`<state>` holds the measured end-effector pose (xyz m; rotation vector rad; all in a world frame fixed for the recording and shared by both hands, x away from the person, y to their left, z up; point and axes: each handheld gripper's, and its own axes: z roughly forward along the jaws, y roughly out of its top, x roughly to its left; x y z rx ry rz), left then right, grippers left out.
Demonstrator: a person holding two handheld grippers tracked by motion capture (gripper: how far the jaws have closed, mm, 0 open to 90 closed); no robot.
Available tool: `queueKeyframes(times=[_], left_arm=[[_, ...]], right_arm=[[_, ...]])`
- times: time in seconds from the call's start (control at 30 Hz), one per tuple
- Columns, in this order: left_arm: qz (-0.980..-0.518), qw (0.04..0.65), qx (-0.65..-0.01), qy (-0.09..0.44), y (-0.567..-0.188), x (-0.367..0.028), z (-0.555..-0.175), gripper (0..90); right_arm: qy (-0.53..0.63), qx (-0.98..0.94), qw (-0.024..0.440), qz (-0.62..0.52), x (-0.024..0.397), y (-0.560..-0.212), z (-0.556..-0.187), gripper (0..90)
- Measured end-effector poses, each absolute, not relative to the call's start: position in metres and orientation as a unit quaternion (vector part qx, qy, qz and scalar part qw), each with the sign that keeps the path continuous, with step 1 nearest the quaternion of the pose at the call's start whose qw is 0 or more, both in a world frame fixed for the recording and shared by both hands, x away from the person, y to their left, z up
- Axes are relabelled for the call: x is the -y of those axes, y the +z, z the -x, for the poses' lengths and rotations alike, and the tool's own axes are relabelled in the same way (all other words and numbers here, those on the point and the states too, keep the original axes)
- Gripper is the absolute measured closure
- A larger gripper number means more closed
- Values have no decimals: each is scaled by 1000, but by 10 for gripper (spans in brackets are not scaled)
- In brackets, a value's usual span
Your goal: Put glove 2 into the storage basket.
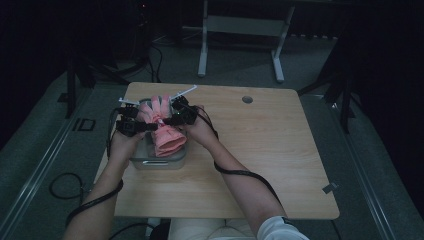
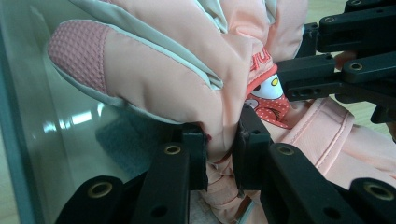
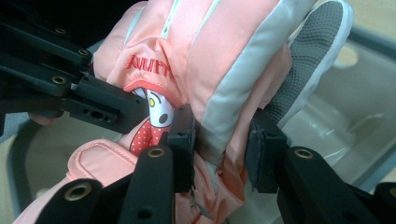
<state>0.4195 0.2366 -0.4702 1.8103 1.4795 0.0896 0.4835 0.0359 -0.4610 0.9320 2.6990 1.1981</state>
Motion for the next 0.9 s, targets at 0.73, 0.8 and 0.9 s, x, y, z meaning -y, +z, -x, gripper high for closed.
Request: queueKeyframes(times=[0.73,0.8,0.9], left_arm=[[-727,306,-610,74,-484,-225,-432,495],[-725,307,-612,72,-485,-225,-433,477],[-719,315,-615,76,-484,-227,-432,428]], right_arm=[[350,-873,2,-340,-36,-488,-499,520],[350,-870,-5,-347,-34,-487,-501,516],[352,-869,-4,-347,-32,-483,-502,504]])
